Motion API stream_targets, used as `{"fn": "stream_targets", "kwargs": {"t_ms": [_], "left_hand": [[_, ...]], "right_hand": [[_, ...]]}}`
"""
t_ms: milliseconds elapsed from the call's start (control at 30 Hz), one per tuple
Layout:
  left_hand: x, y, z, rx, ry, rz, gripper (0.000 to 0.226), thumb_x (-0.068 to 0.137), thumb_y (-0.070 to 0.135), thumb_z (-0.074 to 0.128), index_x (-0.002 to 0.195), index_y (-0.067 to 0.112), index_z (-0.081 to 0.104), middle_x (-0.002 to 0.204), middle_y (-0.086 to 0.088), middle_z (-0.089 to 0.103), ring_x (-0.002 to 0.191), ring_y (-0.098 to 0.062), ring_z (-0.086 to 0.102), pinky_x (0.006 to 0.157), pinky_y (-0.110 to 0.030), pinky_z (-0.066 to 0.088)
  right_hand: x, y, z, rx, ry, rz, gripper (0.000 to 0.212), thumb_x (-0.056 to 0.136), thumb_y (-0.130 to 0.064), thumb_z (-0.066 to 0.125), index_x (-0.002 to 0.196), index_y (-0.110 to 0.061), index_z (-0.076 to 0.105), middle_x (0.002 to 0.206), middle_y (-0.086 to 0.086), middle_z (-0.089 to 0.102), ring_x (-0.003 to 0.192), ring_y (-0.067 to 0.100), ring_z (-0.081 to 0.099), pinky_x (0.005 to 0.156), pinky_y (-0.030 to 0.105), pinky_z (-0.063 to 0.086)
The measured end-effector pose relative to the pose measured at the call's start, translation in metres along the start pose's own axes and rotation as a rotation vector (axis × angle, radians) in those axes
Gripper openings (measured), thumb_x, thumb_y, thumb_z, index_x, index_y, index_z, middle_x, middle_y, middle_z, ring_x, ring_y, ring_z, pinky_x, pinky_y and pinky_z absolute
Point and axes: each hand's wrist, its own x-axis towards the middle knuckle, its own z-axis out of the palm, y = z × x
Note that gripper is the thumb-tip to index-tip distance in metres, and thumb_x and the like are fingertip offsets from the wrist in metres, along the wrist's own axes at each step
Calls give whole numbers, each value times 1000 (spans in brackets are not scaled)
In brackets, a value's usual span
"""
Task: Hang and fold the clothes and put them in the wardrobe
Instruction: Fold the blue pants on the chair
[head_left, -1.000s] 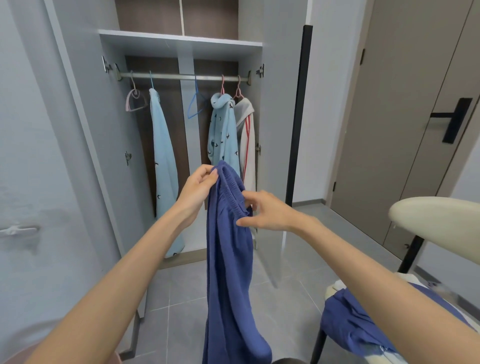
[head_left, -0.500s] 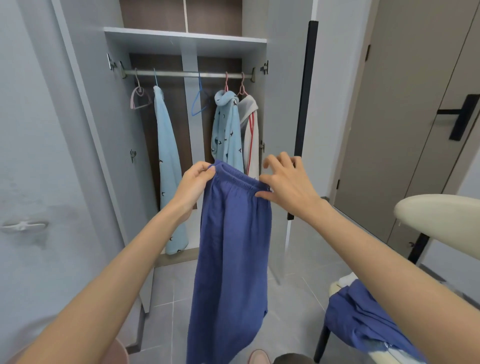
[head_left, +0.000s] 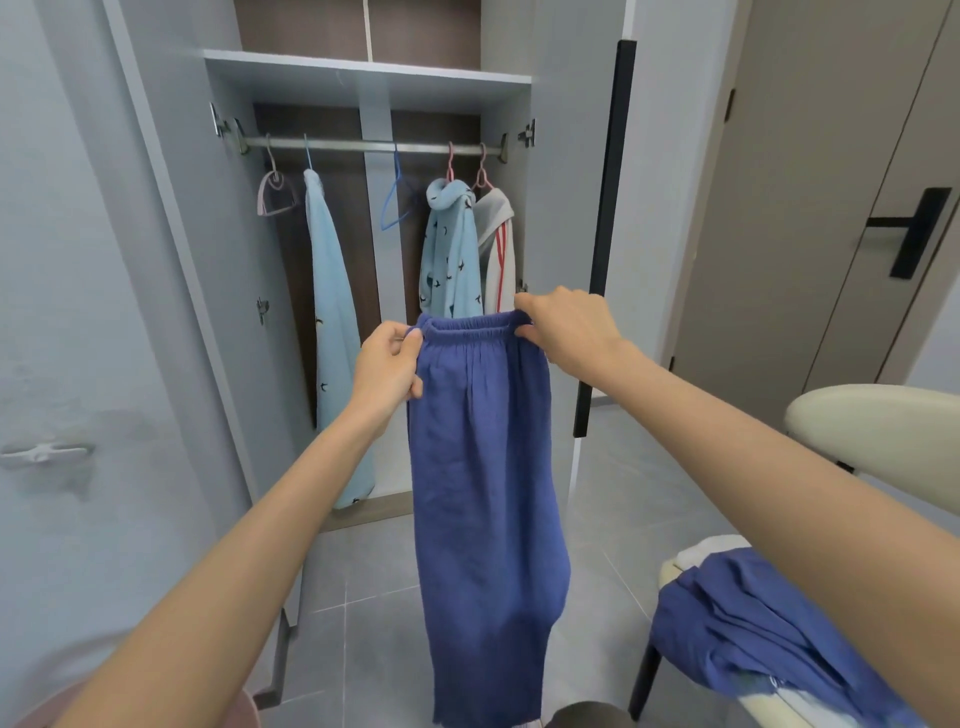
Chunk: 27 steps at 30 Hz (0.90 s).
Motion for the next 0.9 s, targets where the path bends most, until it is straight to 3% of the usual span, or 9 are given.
{"fn": "stream_targets", "kwargs": {"t_ms": [67,133,233,333,467,567,633,767,900], "left_hand": [[2,-1,7,-29,-37,-47,17,101,23,41,104,9,49,72,-4,58,43,-9,60,34,-17,34],[5,-2,17,-64,-79,-77,14,101,22,41,102,9,47,78,-5,60,53,-14,67,39,-19,44],[12,-5,38,-123,-113,-146,10,100,20,43,101,10,45,90,-3,59,69,-23,69,59,-26,58],[25,-16,60,-95,-104,-187,11,100,20,44,103,10,46,101,-6,58,82,-27,67,69,-32,57],[50,-34,88,-77,-100,-182,12,100,20,44,104,9,47,104,-7,58,90,-28,67,71,-29,57],[71,-40,110,-80,-98,-146,13,100,20,44,103,9,49,104,-7,60,86,-24,67,69,-24,56],[83,-40,126,-32,-105,-87,11,100,21,44,101,12,50,105,-5,61,87,-21,67,73,-29,57],[97,-27,155,-34,-109,-8,10,100,22,45,100,13,50,107,-6,60,92,-20,66,84,-34,56],[98,0,184,-118,-129,45,9,100,17,44,101,11,49,103,-6,57,97,-18,62,78,-22,55]], "right_hand": [[2,6,9,305,-115,110,10,97,-16,48,97,-7,52,67,5,65,62,24,65,61,33,52],[4,13,20,525,-244,204,5,94,-9,54,96,-5,51,72,11,71,60,25,69,65,38,58],[10,27,38,600,-377,253,20,88,-2,61,103,-1,49,90,14,69,81,31,69,73,44,59],[17,43,60,774,-412,329,5,98,-8,49,101,-8,45,92,14,64,87,31,69,66,37,60],[35,65,97,874,-396,394,3,99,-12,45,99,-11,42,102,16,60,98,30,63,78,39,57],[51,87,124,888,-354,416,4,100,-14,42,99,-11,40,103,15,55,92,27,56,87,44,54],[59,102,138,940,-321,448,3,99,-14,40,99,-12,39,105,17,55,91,26,53,91,48,51],[65,127,141,1098,-207,528,2,99,-12,36,98,-13,36,94,10,50,77,16,47,67,29,45],[59,159,126,1124,-93,542,4,100,-10,32,102,-12,34,90,3,47,77,15,44,70,27,42]]}}
